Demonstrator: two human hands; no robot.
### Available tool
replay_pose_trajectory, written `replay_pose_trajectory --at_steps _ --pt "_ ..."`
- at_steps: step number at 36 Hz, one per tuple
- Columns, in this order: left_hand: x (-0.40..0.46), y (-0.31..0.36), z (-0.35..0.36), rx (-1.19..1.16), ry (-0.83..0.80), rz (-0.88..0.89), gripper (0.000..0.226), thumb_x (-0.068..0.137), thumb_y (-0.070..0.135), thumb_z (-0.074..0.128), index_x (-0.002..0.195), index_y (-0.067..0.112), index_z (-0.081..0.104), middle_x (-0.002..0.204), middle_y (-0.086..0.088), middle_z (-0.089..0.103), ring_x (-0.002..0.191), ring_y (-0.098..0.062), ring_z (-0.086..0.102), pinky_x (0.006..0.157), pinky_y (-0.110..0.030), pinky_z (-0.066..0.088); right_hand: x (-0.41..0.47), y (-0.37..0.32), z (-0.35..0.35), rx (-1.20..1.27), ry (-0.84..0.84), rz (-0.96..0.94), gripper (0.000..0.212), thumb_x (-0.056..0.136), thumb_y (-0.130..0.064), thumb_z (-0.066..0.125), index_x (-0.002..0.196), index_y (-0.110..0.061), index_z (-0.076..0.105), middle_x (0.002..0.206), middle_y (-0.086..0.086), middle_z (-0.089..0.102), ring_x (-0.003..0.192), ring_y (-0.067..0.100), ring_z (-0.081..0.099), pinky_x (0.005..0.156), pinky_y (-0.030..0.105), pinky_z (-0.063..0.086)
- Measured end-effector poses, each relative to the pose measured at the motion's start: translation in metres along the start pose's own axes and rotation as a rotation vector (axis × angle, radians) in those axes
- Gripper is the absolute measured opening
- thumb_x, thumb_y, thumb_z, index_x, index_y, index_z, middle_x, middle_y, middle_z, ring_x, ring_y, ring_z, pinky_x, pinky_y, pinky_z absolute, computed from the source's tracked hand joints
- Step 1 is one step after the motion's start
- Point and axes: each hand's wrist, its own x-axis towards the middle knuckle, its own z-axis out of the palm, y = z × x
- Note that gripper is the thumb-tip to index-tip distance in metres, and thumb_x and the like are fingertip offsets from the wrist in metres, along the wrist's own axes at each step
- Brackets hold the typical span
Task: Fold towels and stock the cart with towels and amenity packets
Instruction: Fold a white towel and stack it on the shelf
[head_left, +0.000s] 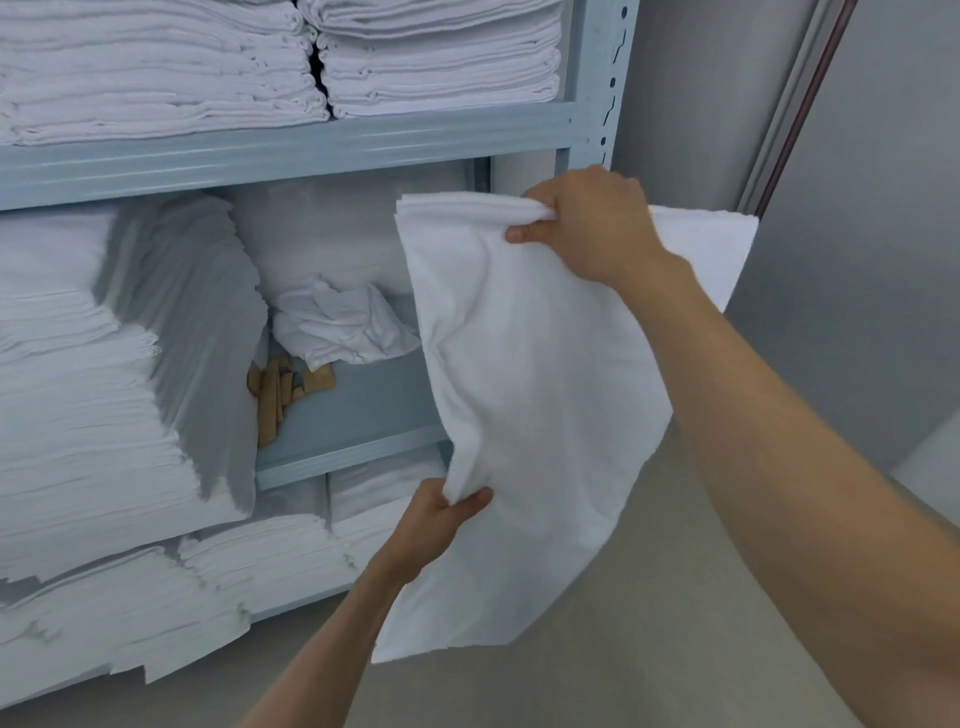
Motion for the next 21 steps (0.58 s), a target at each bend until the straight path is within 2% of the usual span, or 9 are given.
replay_pose_trajectory --at_steps 2,4,6,9,11,13,15,17,21 --pt "-0.001 0.010 0.014 0.038 -0.038 0.022 0.033 0.093 0.032 0.069 0.093 -0.001 0.069 0.083 -0.016 0.068 0.073 -0.025 0.062 0.064 -0.036 0.045 -0.001 0.000 0.014 -0.045 -0.042 0.001 0.036 0.092 -0.053 0.059 0.100 -0.019 0.071 0.097 0.005 0.069 0.095 0.030 0.059 0.082 0.037 0.036" --pt "0.001 0.018 0.026 0.052 -0.042 0.030 0.029 0.093 0.029 0.069 0.073 0.008 0.064 0.062 0.004 0.057 0.056 -0.008 0.050 0.054 -0.019 0.035 -0.004 0.000 0.029 -0.067 -0.093 0.010 0.028 0.097 -0.047 0.055 0.099 -0.022 0.065 0.104 0.004 0.067 0.103 0.029 0.057 0.085 0.037 0.030" --pt "0.005 0.023 0.033 0.033 -0.048 0.034 0.026 0.093 0.026 0.069 0.069 0.018 0.062 0.056 0.016 0.056 0.047 0.000 0.049 0.047 -0.012 0.034 -0.012 0.005 0.046 0.018 -0.166 0.048 0.031 0.099 -0.041 0.053 0.125 -0.025 0.061 0.125 0.004 0.061 0.121 0.025 0.048 0.094 0.038 0.026" --pt "0.005 0.031 0.032 -0.043 -0.056 0.038 0.013 0.092 0.026 0.069 0.088 0.014 0.071 0.073 0.014 0.072 0.063 -0.001 0.067 0.057 -0.012 0.048 -0.038 0.018 0.076 0.127 -0.216 0.098 0.055 0.100 -0.036 0.053 0.151 -0.025 0.035 0.152 0.003 0.039 0.141 0.021 0.028 0.112 0.045 0.017" --pt "0.005 0.035 0.028 -0.132 -0.023 0.024 0.023 0.088 0.028 0.073 0.101 0.008 0.074 0.095 -0.002 0.078 0.086 -0.019 0.075 0.074 -0.028 0.059 -0.064 0.029 0.101 0.137 -0.270 0.190 0.059 0.100 -0.036 0.051 0.154 -0.024 0.029 0.157 0.004 0.030 0.144 0.023 0.023 0.112 0.051 0.018" --pt "0.007 0.038 0.022 -0.269 0.045 0.016 0.028 0.083 0.026 0.077 0.097 0.002 0.075 0.099 -0.016 0.076 0.090 -0.032 0.074 0.078 -0.039 0.060 -0.099 0.042 0.128 0.183 -0.379 0.385 0.056 0.100 -0.039 0.050 0.151 -0.020 0.034 0.155 0.008 0.033 0.143 0.028 0.027 0.110 0.053 0.026" --pt "0.011 0.042 0.013 -0.357 0.125 0.002 0.025 0.084 0.021 0.076 0.093 -0.002 0.074 0.096 -0.021 0.075 0.087 -0.034 0.074 0.077 -0.042 0.061 -0.146 0.053 0.154 0.273 -0.537 0.591 0.050 0.102 -0.041 0.047 0.140 -0.010 0.049 0.144 0.015 0.048 0.135 0.032 0.042 0.104 0.042 0.037" --pt "0.016 0.043 0.007 -0.377 0.168 -0.028 0.023 0.089 0.017 0.073 0.092 -0.005 0.072 0.091 -0.020 0.075 0.083 -0.032 0.074 0.071 -0.039 0.061 -0.199 0.062 0.171 0.415 -0.696 0.778 0.048 0.102 -0.044 0.045 0.132 -0.009 0.058 0.135 0.014 0.059 0.122 0.029 0.056 0.091 0.029 0.041" --pt "0.016 0.031 0.012 -0.320 0.105 -0.127 0.023 0.087 0.018 0.075 0.093 -0.004 0.068 0.087 -0.019 0.075 0.080 -0.032 0.074 0.062 -0.034 0.058 -0.279 0.076 0.187 0.850 -0.960 1.179 0.045 0.095 -0.055 0.052 0.112 -0.016 0.069 0.124 0.006 0.068 0.096 0.016 0.066 0.081 0.026 0.049"
